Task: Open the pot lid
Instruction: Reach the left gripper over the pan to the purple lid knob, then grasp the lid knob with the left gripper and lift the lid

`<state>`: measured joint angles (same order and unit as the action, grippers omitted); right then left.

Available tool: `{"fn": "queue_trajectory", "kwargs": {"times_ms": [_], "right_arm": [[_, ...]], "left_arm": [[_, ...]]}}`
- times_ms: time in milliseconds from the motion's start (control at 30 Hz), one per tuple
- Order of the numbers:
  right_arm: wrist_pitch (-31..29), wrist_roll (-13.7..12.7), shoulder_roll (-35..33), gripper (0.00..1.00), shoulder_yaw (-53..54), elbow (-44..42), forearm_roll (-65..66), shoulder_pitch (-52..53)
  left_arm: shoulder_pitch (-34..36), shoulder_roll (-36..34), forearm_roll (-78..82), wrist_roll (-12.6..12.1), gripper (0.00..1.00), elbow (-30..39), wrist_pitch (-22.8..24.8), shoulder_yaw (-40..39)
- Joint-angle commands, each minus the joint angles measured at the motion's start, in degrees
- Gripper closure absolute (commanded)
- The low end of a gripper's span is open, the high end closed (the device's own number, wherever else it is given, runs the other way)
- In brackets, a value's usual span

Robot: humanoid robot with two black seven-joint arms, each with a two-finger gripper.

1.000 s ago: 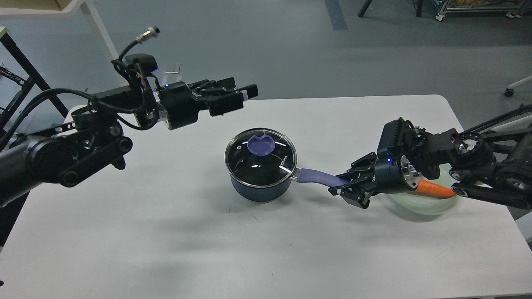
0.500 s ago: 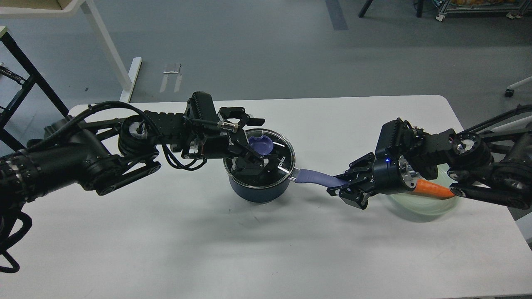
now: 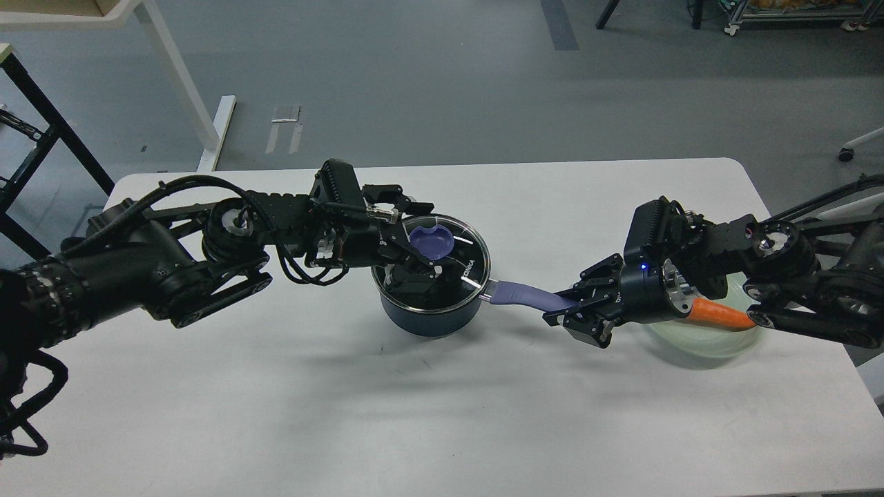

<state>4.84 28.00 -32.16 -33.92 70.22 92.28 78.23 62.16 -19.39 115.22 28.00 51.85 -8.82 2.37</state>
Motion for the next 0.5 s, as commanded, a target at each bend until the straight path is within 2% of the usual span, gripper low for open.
{"fn": "queue_trajectory", "kwargs": {"times_ms": [0, 133, 300, 467], "right_arm": [[0.0, 0.0, -0.01, 0.69, 0.0, 0.0, -0.09, 0.0], [0.0, 0.0, -0.01, 0.69, 0.08, 0.0, -0.09, 0.0], [0.0, 0.0, -0.01, 0.69, 0.08, 0.0, -0.09, -0.62], [0.09, 0.0, -0.01, 0.69, 0.08, -0.09, -0.17, -0.88]], "left_arm": [[-0.28, 0.05, -0.7, 0.0, 0.08, -0.09, 0.12, 0.0], [-0.89, 0.05, -0.96, 0.0, 0.18, -0.09, 0.47, 0.0], [-1.16, 0.05, -0.87, 0.0, 0.44, -0.09, 0.38, 0.0], [-1.16, -0.12, -0.87, 0.0, 0.63, 0.44, 0.21, 0.0]]}}
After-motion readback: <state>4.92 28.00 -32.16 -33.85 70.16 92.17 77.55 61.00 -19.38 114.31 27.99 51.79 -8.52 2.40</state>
